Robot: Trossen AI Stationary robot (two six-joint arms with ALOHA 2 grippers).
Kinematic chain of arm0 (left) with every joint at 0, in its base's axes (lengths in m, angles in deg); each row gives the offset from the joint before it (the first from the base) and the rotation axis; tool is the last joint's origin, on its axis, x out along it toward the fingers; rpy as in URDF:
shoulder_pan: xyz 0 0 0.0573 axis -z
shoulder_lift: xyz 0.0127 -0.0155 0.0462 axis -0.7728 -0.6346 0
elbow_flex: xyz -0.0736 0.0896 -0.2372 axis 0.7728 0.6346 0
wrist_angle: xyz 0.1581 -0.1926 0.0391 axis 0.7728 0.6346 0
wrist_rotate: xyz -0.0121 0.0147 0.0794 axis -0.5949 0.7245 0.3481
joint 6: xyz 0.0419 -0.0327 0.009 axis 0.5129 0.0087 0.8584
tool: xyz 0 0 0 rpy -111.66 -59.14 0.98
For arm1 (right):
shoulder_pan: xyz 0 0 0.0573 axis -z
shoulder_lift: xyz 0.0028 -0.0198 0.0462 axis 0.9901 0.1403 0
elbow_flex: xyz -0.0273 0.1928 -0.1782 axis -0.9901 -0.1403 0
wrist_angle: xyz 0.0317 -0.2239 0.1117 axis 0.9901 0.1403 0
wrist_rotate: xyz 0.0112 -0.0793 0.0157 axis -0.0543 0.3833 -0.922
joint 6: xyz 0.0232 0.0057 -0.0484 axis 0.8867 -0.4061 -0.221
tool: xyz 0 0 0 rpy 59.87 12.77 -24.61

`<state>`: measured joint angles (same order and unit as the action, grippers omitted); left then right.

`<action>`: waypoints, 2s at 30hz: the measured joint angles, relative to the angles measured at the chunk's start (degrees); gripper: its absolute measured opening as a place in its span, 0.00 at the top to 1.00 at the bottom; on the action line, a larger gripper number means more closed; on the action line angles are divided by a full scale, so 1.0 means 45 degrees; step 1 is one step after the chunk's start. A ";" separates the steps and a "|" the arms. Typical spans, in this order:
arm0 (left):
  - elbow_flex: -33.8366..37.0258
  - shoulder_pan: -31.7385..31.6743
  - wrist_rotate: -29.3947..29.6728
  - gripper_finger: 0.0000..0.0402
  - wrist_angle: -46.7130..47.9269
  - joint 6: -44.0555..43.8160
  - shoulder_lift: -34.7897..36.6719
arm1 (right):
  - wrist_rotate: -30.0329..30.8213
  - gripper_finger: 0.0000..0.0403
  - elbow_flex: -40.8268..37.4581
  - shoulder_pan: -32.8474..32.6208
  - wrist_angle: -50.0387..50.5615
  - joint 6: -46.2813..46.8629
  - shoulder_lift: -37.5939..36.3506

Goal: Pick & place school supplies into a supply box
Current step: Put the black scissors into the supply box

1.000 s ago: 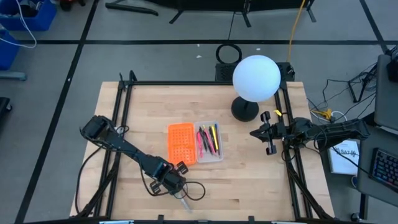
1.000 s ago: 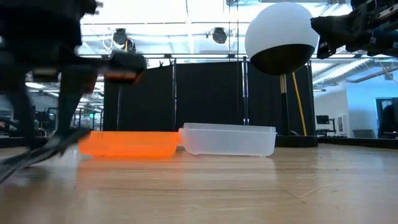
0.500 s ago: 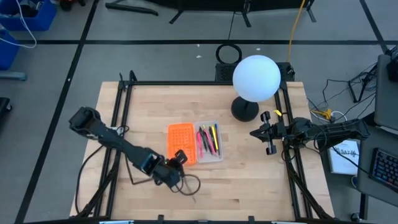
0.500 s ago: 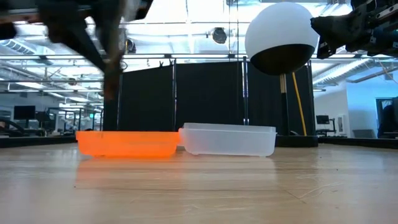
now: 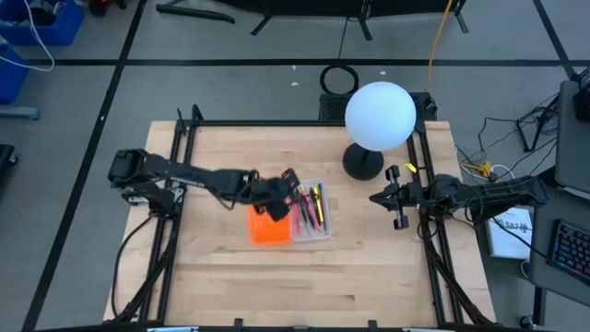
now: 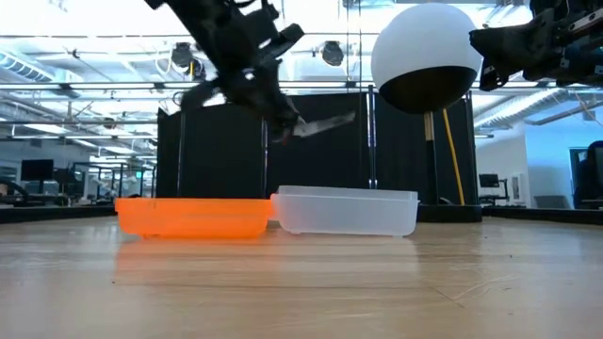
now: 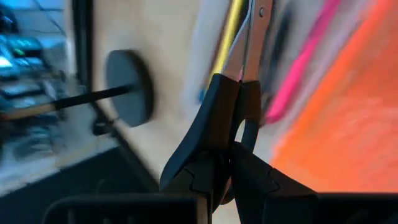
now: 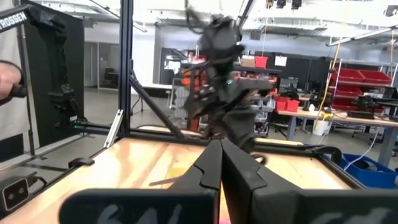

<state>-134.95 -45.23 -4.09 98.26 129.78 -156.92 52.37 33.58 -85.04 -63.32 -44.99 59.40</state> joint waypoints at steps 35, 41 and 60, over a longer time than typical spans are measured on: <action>-0.2510 -0.2350 -0.6339 0.90 -0.1207 0.5873 -0.3944 | 0.1622 1.00 0.0003 0.0003 0.0281 -0.0124 0.1255; -0.2510 -0.2246 -0.6403 0.90 -0.0877 0.5621 -0.3944 | 0.1617 1.00 0.0000 0.0003 0.0280 -0.0092 0.1255; -0.2539 -0.1983 -0.6026 0.90 0.0318 0.4872 -0.4590 | 0.1613 1.00 0.0003 0.0003 -0.0206 -0.0022 0.1260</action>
<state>-146.38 -54.16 -31.20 99.69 151.70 -177.58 59.63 33.59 -85.03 -64.24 -45.09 65.07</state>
